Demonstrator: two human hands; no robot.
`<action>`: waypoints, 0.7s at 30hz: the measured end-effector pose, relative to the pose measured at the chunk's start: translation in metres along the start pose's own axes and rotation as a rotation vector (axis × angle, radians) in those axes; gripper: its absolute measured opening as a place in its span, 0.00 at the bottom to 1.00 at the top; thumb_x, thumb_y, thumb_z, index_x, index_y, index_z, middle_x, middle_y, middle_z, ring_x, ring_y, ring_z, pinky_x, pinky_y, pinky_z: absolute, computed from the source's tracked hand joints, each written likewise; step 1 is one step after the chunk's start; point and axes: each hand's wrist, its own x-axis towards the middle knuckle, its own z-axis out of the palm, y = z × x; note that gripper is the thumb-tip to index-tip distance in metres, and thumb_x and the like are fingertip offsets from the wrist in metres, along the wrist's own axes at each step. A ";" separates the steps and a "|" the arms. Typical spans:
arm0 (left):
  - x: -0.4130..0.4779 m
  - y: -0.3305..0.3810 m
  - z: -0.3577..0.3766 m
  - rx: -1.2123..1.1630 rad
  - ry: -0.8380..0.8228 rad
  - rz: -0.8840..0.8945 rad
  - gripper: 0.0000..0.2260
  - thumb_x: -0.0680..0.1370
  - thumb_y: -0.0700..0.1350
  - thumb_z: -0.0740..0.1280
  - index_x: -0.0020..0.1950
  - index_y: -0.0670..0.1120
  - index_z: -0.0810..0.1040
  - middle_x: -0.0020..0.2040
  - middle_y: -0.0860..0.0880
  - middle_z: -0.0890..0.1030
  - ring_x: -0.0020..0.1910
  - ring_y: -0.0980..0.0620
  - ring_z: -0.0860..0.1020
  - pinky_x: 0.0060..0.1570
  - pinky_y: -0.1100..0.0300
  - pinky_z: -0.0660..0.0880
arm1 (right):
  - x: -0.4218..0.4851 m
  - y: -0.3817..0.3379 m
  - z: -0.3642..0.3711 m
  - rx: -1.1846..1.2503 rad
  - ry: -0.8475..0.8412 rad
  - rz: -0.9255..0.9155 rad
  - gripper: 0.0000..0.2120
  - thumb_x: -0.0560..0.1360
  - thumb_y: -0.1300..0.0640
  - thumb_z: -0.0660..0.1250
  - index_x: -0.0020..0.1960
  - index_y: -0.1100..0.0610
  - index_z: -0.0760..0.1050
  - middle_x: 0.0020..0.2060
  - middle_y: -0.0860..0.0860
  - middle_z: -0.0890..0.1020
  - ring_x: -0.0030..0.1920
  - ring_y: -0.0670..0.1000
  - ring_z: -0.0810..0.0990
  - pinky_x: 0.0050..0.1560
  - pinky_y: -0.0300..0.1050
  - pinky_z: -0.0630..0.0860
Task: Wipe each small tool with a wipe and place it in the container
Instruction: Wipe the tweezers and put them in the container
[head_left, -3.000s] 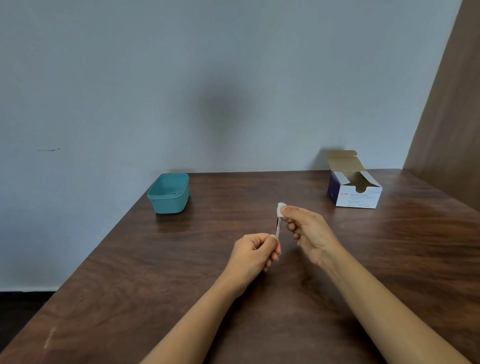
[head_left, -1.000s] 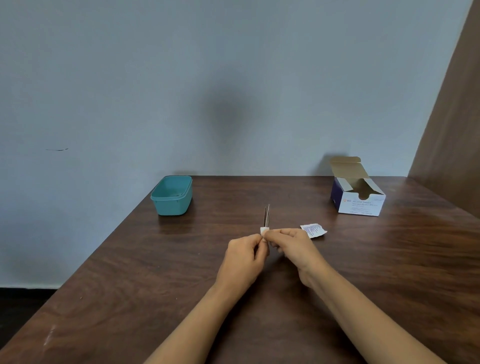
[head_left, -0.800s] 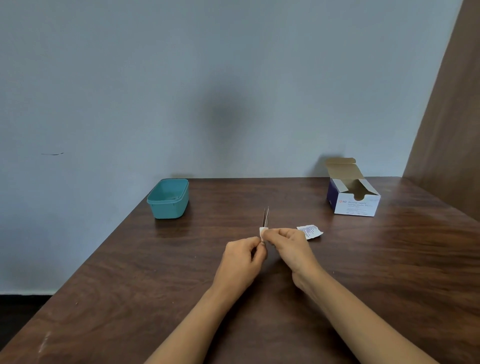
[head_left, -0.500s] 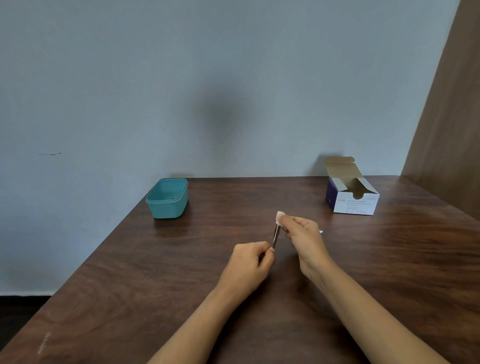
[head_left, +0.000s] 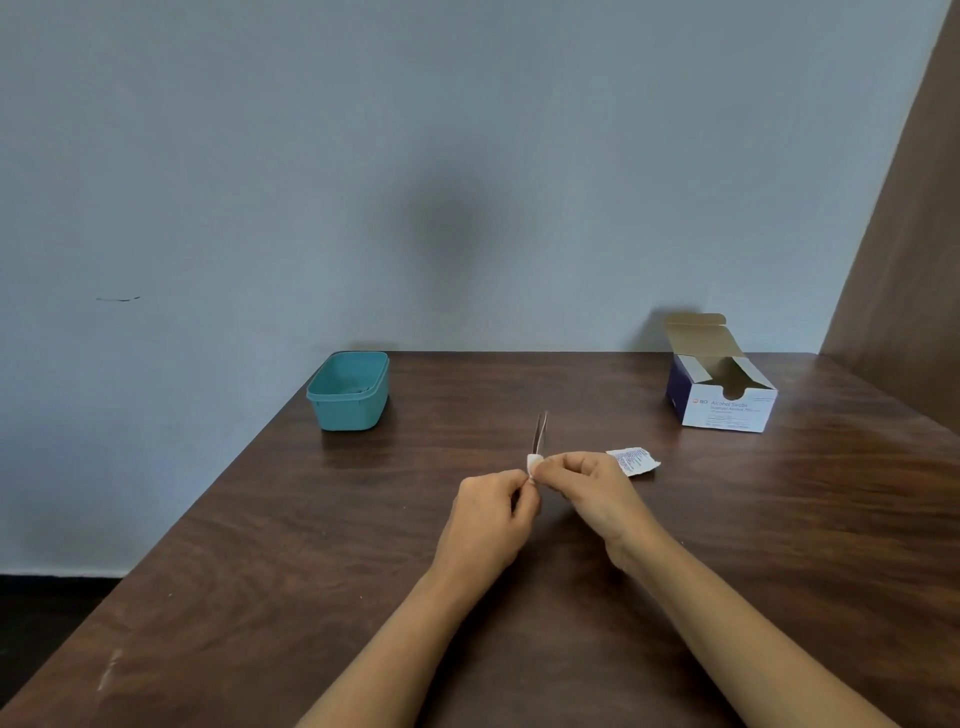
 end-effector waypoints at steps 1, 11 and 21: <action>-0.001 0.000 0.000 0.006 -0.001 0.010 0.14 0.79 0.46 0.60 0.37 0.41 0.77 0.31 0.47 0.79 0.32 0.50 0.76 0.38 0.48 0.74 | 0.000 -0.001 -0.001 0.004 -0.006 0.008 0.08 0.73 0.59 0.70 0.37 0.62 0.81 0.29 0.48 0.78 0.31 0.41 0.72 0.33 0.30 0.67; -0.001 0.006 0.000 -0.023 -0.051 0.032 0.13 0.78 0.44 0.62 0.37 0.40 0.77 0.32 0.43 0.79 0.33 0.46 0.76 0.37 0.50 0.73 | -0.002 -0.009 -0.007 0.116 0.055 0.022 0.07 0.75 0.60 0.68 0.41 0.64 0.81 0.22 0.41 0.76 0.25 0.35 0.72 0.31 0.25 0.67; -0.004 0.011 0.004 -0.014 -0.128 0.128 0.13 0.78 0.46 0.61 0.36 0.41 0.76 0.31 0.45 0.77 0.33 0.47 0.75 0.36 0.54 0.71 | 0.007 -0.017 -0.023 0.323 0.243 0.085 0.06 0.73 0.58 0.70 0.38 0.57 0.80 0.27 0.45 0.74 0.30 0.42 0.68 0.33 0.36 0.65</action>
